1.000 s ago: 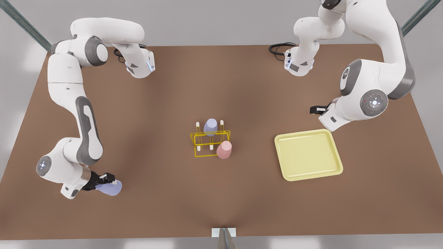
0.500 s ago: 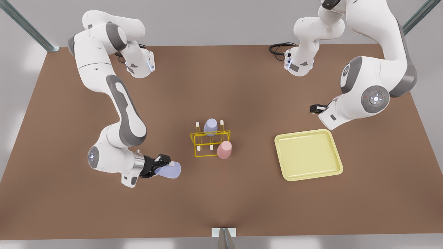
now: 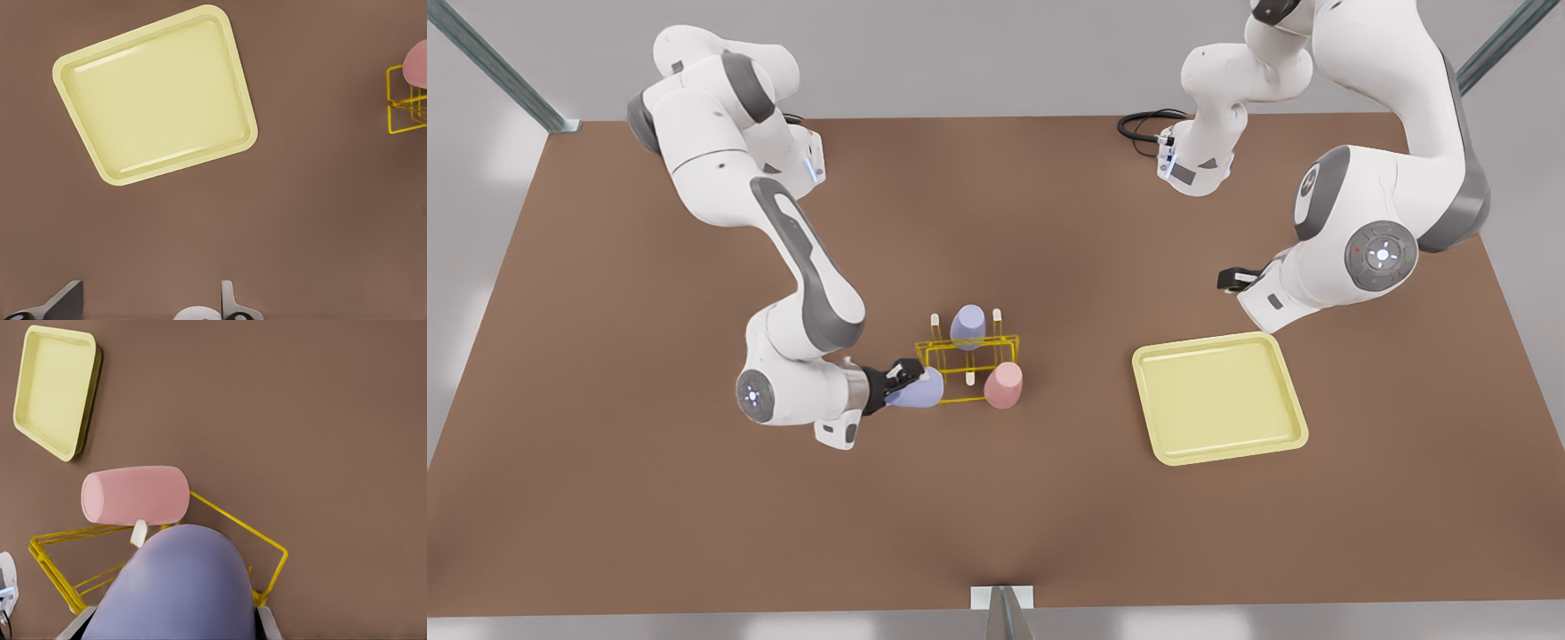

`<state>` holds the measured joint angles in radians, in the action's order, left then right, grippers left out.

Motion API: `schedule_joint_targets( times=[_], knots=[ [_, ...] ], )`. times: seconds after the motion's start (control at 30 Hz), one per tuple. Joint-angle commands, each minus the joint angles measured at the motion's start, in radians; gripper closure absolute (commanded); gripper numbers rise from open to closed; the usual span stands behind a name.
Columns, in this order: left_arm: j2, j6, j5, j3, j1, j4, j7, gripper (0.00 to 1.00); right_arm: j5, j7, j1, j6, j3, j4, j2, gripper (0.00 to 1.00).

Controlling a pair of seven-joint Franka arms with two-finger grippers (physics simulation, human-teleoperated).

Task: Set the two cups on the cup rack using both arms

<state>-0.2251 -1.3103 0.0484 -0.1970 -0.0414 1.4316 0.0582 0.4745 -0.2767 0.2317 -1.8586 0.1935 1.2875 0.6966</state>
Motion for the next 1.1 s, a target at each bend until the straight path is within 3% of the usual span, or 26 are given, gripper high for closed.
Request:
schedule_joint_targets(
  times=[0.0,0.37,0.43,0.67,0.7,0.8,0.9,0.93,1.0,1.07],
  knots=[
    [0.001,0.0,0.001,-0.001,0.0,0.0,-0.005,0.0,-0.014,0.11,0.011,0.019,0.0,-0.005,0.012,0.15],
    [0.003,0.003,-0.001,-0.002,0.0,0.0,-0.003,0.0,-0.04,0.11,0.061,0.013,-0.002,-0.04,0.07,0.15],
    [0.0,0.0,0.001,-0.002,0.005,0.0,-0.005,0.0,-0.042,0.108,0.064,0.013,-0.003,-0.04,0.075,0.0],
    [0.0,-0.007,-0.001,0.004,0.012,-0.011,-0.008,0.0,-0.04,0.106,0.064,0.033,-0.008,-0.083,0.076,0.0],
    [0.001,-0.003,-0.002,0.004,0.012,-0.011,-0.008,0.0,-0.042,0.108,0.064,0.052,-0.029,-0.111,0.076,0.0],
    [0.0,0.0,-0.007,0.004,0.012,-0.01,-0.008,0.0,-0.154,0.106,0.046,0.108,-0.215,-0.146,0.047,0.0],
    [0.0,0.0,-0.005,0.004,0.012,-0.01,-0.008,0.0,-0.399,0.106,0.034,0.107,-0.492,-0.146,0.047,0.0],
    [0.0,0.0,-0.005,0.004,0.012,-0.011,-0.008,0.0,-0.399,0.099,0.026,0.084,-0.537,-0.216,0.06,0.0],
    [0.001,0.019,-0.005,0.004,0.017,-0.017,-0.006,0.0,-0.373,0.106,0.034,0.096,-0.525,-0.234,0.012,0.0],
    [0.001,0.022,-0.001,0.004,0.017,-0.02,-0.005,0.0,-0.346,0.186,0.035,0.315,-0.528,-0.224,-0.123,0.0]
  ],
)
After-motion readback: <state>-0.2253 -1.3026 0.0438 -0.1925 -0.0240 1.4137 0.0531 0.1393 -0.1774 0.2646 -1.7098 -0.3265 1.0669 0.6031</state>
